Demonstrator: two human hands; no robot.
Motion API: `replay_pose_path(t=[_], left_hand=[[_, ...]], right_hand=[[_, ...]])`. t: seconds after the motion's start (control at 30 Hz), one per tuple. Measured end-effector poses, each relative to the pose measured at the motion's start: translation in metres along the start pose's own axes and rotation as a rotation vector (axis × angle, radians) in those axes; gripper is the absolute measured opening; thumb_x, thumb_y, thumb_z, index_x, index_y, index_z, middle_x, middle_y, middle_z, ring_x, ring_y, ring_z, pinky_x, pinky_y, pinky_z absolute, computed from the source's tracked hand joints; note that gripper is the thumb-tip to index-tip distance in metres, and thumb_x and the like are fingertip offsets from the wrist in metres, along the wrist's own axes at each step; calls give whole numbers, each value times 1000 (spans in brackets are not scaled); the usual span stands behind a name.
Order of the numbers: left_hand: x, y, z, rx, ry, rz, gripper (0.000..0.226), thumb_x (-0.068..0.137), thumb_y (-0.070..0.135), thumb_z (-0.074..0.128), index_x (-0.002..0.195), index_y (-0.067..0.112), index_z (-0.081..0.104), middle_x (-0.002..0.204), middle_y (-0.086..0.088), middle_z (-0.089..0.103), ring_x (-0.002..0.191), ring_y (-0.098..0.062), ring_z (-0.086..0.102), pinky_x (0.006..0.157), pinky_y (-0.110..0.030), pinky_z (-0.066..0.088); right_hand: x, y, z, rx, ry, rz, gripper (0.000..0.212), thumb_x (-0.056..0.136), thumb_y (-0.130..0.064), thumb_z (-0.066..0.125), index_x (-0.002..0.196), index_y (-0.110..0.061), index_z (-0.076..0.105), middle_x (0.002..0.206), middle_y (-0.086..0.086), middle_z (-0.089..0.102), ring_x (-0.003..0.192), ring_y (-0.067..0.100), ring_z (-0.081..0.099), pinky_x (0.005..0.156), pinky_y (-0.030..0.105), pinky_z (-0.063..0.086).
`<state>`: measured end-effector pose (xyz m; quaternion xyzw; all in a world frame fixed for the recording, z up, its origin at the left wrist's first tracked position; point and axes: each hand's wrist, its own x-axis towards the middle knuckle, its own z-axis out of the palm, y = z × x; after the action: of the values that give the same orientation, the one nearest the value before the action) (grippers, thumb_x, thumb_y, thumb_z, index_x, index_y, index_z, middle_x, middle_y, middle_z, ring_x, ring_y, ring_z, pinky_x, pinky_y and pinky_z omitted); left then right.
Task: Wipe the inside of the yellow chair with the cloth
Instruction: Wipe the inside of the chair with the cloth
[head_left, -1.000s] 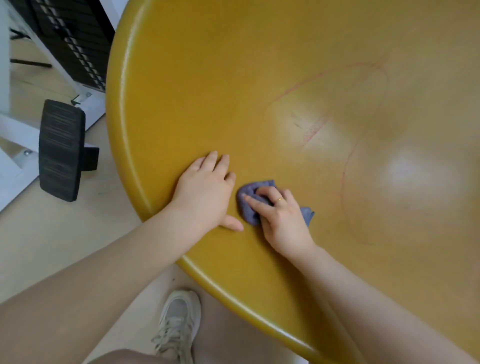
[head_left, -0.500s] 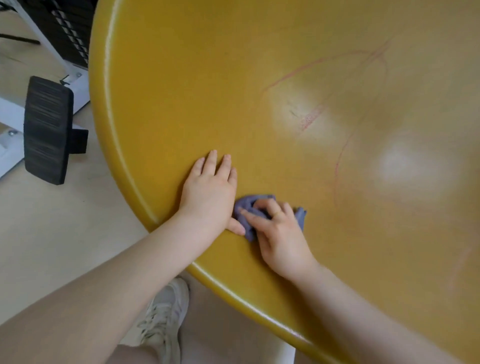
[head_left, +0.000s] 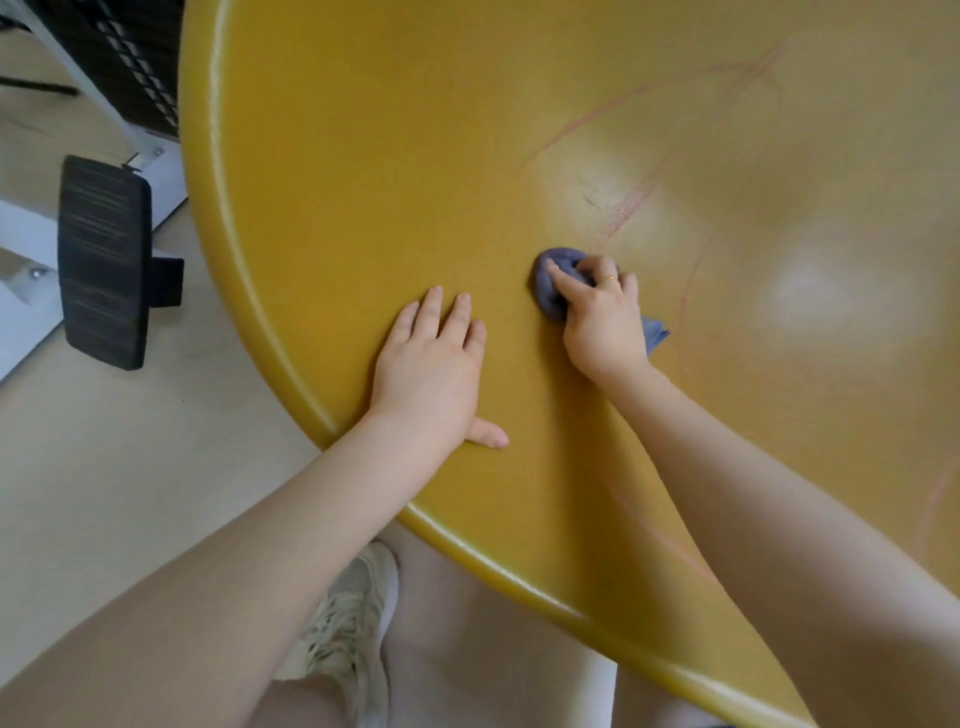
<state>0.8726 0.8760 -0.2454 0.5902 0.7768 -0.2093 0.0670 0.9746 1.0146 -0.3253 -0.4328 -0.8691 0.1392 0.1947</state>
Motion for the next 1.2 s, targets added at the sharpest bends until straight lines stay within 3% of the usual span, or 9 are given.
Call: replay_pose_path(t=[0.13,0.3,0.5,0.67,0.77,0.83,1.0,1.1,1.2], left_hand=[[-1,1,-3,-19,-11,12,109,69,76,53,151,18,8,158,-6,-3,145,-30,-4,116,-39,1],[-1,5,-5,19,-51,21,102,73,73,51,151,22,8,158,-7,-5,144,-33,-4,116,-43,3],[1,21,-1,-72,-93,69,87,83,60,52,150,21,13,158,-5,-3,144,-31,-2,116,-40,4],[1,19,4,-43,-74,71,88,83,65,47,150,22,11,158,-6,-5,144,-31,-4,118,-40,3],[1,24,5,-23,-65,68,90,81,68,47,150,24,11,158,-8,-3,144,-34,-3,117,-43,3],[2,27,5,-13,-66,68,88,80,69,47,150,28,11,158,-10,-3,143,-37,-3,116,-46,2],[6,28,2,-1,-83,86,88,80,70,46,150,29,11,158,-9,-5,143,-38,-3,115,-48,2],[5,27,4,0,-76,88,88,80,70,46,150,30,10,158,-8,-5,143,-37,-4,115,-47,2],[5,27,5,10,-84,87,88,80,71,44,150,30,9,158,-8,-6,143,-36,-5,116,-47,2]], right_hand=[[-70,-2,-25,125,-190,-280,50,81,-15,28,109,-14,69,94,21,58,72,33,47,74,35,41],[-129,0,-49,208,-430,-394,47,80,-11,34,111,-21,68,92,13,58,66,23,42,66,25,31],[-62,21,-26,90,-142,-232,46,83,-20,31,105,-17,71,90,20,60,68,31,45,69,38,46],[-16,26,-16,-6,-41,118,38,95,-12,42,127,-29,55,122,13,47,102,32,38,84,32,33],[-40,14,-19,25,-125,55,39,94,-11,40,127,-27,55,120,14,47,99,33,39,86,36,36],[-75,10,-25,82,-140,-101,41,88,-9,38,118,-19,64,105,18,54,84,34,44,79,41,42],[-112,15,-37,137,-275,-276,47,81,-15,30,105,-20,71,87,14,58,67,21,35,67,28,39],[-75,31,-32,62,-186,-254,46,81,-19,31,104,-20,71,86,18,60,65,31,47,66,34,45],[-24,50,-28,-47,-16,-40,40,89,-17,35,114,-22,66,105,22,56,86,40,48,78,42,45]])
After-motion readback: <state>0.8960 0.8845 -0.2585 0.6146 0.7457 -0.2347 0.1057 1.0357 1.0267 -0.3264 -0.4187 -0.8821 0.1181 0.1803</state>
